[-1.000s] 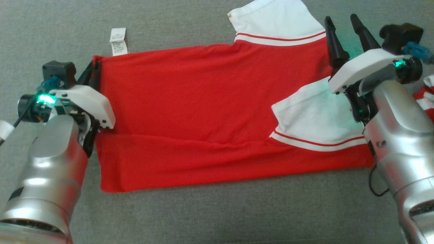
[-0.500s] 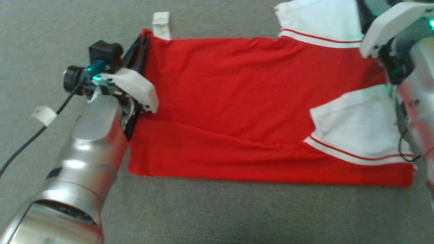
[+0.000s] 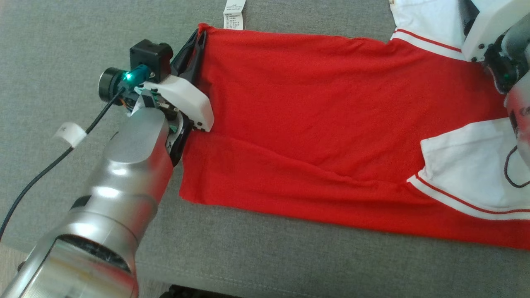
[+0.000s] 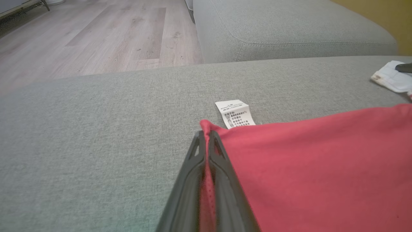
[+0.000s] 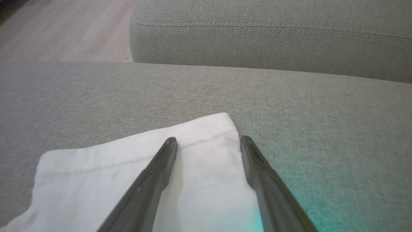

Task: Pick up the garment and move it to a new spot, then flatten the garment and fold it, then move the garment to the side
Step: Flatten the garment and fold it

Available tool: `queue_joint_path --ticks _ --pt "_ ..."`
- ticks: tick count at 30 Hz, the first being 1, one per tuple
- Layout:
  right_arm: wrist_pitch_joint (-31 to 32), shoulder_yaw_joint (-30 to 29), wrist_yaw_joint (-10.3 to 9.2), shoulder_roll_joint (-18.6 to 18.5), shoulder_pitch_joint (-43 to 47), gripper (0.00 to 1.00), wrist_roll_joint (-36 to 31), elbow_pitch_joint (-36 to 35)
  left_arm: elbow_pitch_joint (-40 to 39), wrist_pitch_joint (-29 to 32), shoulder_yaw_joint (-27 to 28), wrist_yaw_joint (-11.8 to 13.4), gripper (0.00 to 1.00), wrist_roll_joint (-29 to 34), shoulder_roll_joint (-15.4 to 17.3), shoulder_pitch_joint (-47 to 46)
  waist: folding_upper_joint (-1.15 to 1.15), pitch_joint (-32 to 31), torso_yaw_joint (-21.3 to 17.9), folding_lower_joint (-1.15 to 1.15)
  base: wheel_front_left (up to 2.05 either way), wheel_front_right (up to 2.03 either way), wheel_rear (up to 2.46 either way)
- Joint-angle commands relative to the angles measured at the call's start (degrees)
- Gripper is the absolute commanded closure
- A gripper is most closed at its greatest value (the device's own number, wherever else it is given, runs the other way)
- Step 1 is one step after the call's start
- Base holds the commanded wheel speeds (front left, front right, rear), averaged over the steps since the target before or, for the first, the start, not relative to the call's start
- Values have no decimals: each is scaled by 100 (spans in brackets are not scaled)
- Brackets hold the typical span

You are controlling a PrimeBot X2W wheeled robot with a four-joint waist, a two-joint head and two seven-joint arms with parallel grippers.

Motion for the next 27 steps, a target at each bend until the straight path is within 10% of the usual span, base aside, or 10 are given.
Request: queue_joint_path --ticks 1,2,5,27 --pt "21 30 -5 28 -127 2 -25 -95 -62 -72 76 11 100 -45 179 -203 0 -7 2 -1 0 0 0" --pt "21 9 -5 17 -122 12 -37 -74 -52 -78 54 11 100 -70 177 -208 0 -11 6 -1 0 0 0" --pt "91 -84 -5 0 -86 100 -33 -26 -27 -95 -4 11 100 -147 175 -216 0 -35 12 -1 0 0 0" --pt "-1942 -197 -5 317 1039 100 723 -1323 -1171 -123 1003 564 100 260 1017 1019 0 -818 -1013 -1 0 0 0"
